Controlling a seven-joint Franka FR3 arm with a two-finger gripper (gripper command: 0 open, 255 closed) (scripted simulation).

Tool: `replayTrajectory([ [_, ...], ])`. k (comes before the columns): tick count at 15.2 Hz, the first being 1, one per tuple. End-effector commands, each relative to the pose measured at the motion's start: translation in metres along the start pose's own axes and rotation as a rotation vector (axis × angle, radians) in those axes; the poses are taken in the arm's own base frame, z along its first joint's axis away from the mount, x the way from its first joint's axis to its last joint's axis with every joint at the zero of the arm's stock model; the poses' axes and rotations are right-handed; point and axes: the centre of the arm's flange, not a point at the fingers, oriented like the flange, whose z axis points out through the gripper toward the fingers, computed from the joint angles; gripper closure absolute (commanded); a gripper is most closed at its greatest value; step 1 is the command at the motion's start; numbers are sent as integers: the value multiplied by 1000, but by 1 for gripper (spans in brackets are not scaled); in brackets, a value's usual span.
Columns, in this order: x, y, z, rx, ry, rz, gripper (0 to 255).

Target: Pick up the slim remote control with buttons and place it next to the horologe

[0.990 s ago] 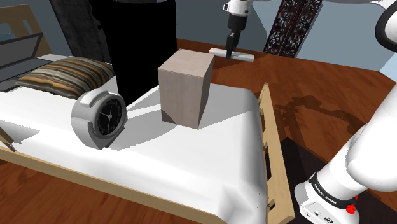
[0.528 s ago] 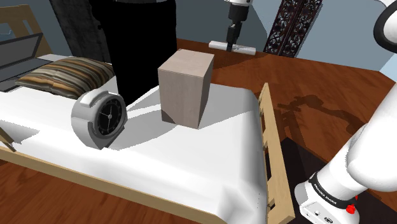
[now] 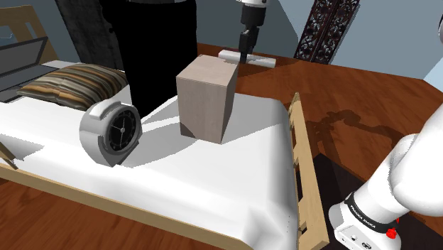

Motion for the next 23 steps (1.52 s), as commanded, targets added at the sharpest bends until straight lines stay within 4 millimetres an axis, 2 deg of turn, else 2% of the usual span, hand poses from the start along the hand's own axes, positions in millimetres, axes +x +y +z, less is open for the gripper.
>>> replayTrajectory([
  [1,5,-25,-1,0,1,1,255],
  [23,66,-309,4,0,1,1,255],
])
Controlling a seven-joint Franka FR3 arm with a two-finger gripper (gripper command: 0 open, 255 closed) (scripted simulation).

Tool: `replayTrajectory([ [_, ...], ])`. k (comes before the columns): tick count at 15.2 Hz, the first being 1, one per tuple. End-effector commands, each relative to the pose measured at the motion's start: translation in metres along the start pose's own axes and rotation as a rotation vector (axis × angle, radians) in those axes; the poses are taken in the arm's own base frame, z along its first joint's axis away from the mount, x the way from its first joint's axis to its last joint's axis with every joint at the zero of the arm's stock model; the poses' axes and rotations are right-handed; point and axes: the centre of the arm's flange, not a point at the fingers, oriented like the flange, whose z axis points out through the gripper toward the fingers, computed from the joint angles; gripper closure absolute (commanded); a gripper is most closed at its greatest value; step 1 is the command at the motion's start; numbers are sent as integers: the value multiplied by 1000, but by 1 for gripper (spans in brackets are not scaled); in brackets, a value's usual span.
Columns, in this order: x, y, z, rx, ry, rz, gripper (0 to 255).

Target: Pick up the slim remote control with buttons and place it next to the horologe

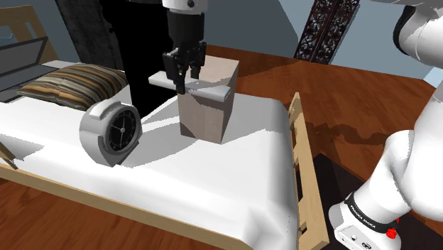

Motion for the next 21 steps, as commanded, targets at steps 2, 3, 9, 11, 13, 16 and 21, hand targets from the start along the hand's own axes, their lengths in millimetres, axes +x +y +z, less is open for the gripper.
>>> replayTrajectory([
  [2,9,-40,-2,0,0,2,255],
  [3,12,-53,-1,0,0,2,255],
  [9,28,-130,0,0,0,2,255],
  [11,33,-154,0,0,0,2,255],
  [13,33,-154,11,0,0,2,255],
  [16,33,-153,27,0,0,2,255],
  [21,33,-153,53,0,0,2,255],
])
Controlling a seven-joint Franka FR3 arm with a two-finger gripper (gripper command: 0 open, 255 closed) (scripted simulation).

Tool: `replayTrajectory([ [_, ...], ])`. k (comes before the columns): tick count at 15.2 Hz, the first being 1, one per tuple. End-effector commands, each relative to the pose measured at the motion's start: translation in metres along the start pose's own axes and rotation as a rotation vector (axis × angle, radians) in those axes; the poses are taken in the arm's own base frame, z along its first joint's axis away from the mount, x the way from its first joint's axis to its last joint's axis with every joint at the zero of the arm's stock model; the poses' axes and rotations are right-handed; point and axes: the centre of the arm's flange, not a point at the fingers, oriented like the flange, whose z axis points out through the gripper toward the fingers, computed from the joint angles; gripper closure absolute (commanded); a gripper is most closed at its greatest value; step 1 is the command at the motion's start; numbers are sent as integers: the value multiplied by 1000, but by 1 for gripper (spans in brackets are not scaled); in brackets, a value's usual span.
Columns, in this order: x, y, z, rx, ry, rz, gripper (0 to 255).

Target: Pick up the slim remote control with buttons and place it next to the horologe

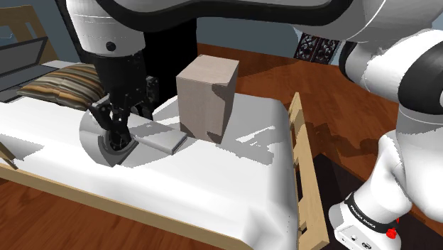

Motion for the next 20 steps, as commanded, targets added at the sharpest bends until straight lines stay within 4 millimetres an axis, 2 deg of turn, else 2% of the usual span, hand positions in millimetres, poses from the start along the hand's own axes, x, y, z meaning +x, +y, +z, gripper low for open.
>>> replayTrajectory([
  [1,1,0,11,1,1,0,255],
  [20,1,1,111,1,1,0,255],
])
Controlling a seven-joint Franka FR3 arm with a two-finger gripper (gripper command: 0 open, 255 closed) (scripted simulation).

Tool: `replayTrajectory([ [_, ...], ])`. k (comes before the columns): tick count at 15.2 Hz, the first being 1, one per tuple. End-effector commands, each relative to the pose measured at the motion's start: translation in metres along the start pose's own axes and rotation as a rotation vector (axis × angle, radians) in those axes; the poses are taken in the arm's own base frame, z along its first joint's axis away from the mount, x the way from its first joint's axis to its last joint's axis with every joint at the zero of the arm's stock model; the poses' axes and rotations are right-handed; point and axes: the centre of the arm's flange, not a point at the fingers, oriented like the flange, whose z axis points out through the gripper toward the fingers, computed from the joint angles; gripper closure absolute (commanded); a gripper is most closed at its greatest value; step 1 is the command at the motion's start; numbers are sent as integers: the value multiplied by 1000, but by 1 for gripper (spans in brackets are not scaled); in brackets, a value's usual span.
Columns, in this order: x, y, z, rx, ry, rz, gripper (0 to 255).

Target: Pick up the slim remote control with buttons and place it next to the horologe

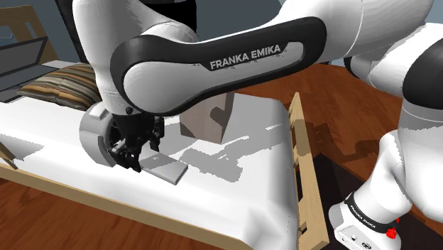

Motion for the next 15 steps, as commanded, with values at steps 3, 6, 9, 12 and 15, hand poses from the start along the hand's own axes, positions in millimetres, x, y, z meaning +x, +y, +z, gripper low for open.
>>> replayTrajectory([
  [3,0,1,21,0,1,0,255],
  [6,0,1,37,0,1,0,255],
  [9,0,1,53,0,1,0,255],
  [12,0,2,69,0,1,0,255],
  [15,0,2,85,0,1,0,255],
])
